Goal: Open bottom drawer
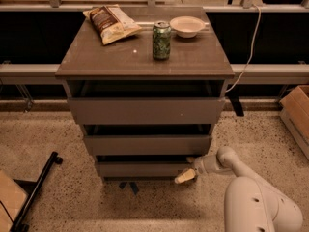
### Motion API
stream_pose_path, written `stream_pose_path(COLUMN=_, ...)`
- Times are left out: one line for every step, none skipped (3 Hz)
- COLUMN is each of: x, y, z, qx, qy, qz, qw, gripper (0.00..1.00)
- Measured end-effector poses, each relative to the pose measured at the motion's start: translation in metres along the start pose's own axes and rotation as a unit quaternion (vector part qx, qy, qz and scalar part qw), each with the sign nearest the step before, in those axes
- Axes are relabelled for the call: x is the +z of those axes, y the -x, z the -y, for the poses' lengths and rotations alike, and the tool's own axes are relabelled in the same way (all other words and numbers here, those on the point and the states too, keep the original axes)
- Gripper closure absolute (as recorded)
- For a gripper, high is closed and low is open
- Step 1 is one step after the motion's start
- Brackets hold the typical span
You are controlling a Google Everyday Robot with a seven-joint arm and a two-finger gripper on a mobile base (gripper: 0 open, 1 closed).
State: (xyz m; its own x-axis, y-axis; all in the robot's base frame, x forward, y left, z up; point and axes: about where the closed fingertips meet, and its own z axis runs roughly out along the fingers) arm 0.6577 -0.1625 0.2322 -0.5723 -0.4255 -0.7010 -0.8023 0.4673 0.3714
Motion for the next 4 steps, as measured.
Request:
stream_pose_path(x=0.0044, y=-0.0015, z=0.0008, qx=0.003, qy=0.003, qz=0.000, qw=1.0000, gripper=0.18)
stream_pose_path(x=0.0092, y=-0.0092, z=-0.0054, qx=0.013, qy=0.013, qz=-0.004, qw=0.9998, gripper=0.41)
stream_pose_path(x=0.0077, y=-0.0075, z=-0.0063, qx=0.013, qy=0.013, qz=-0.004, qw=0.9998, gripper=0.72)
stream_pose_path(x=0.0077, y=-0.0076, z=-0.0064, qx=0.013, qy=0.013, qz=-0.004, qw=0.9998, gripper=0.95)
